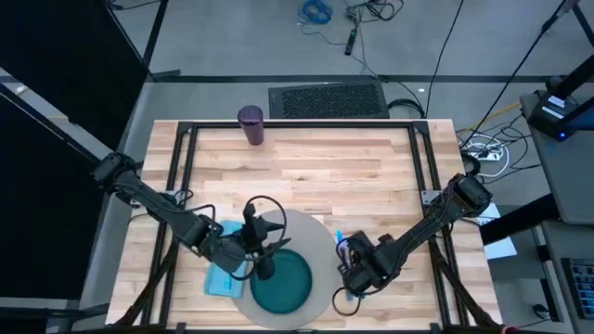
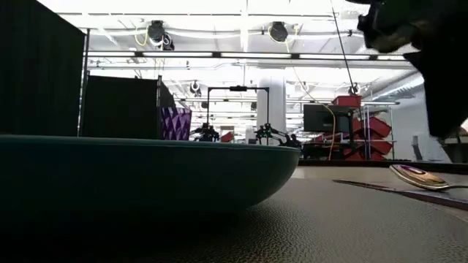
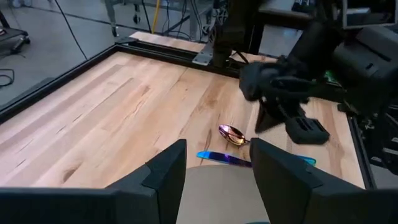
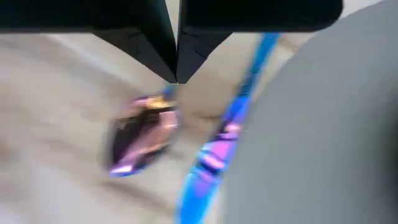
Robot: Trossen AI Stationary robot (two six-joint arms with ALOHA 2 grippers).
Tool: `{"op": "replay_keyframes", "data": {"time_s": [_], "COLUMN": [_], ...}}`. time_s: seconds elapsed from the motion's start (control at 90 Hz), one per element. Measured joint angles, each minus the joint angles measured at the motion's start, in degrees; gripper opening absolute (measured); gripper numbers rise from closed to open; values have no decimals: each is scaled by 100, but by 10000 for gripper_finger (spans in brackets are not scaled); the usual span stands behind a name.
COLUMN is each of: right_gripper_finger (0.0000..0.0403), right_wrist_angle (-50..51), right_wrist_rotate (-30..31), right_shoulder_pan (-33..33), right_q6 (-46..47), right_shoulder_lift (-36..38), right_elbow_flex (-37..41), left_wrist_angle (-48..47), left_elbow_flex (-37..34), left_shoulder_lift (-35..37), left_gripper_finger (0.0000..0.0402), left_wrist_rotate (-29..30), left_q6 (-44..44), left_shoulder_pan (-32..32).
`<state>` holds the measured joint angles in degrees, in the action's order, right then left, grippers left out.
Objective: Set table place
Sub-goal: Adjust the gray placemat
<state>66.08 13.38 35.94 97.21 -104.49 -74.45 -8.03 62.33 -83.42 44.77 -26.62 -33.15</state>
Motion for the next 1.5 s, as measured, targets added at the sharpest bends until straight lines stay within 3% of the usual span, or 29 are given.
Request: {"op": "replay_keyframes", "data": {"time_s": [0.144, 0.311, 0.422, 0.533, 0.656, 0.767, 0.9, 1.0, 1.056, 1.156, 1.322, 1.5], "right_gripper_finger": [0, 0, 0, 0, 0, 0, 0, 0, 0, 0, 0, 0], "right_wrist_angle": [639, 643, 674, 45, -1551, -3505, -5584, -6349, -6343, -6250, -6322, -7445], "right_wrist_rotate": [-294, -288, -201, 331, 847, 864, 426, -183, -621, -1276, -1207, -1573], "right_shoulder_pan": [61, 197, 223, 166, -220, -878, -1949, -2712, -3040, -3273, -2904, -2567], "right_q6": [311, 419, 482, 321, -762, -2413, -4635, -5596, -5696, -5831, -5867, -5702], "right_shoulder_lift": [111, 275, 564, 1236, 2239, 3145, 3914, 4216, 4272, 4178, 3621, 2714], "right_elbow_flex": [-1, 27, 297, 891, 1920, 3035, 4038, 4257, 4255, 4264, 4264, 4264], "left_wrist_angle": [-91, -494, -1295, -2635, -3595, -3892, -3760, -3740, -3750, -3725, -3612, -3578], "left_elbow_flex": [0, 0, 0, 0, 0, 0, -2, -2, -1, -38, -96, -96], "left_shoulder_lift": [146, 391, 545, 665, 708, 702, 625, 623, 623, 574, 230, -259], "left_gripper_finger": [162, 162, 162, 162, 162, 162, 162, 162, 162, 162, 162, 162], "left_wrist_rotate": [4, 186, 890, 1897, 2345, 2356, 2381, 2376, 2055, 956, -254, -1496], "left_q6": [17, -3, -322, -1615, -2935, -2756, -3024, -3389, -3214, -2918, -2653, -2399], "left_shoulder_pan": [-103, -305, -532, -763, -868, -703, -317, 73, 312, 743, 948, 930]}}
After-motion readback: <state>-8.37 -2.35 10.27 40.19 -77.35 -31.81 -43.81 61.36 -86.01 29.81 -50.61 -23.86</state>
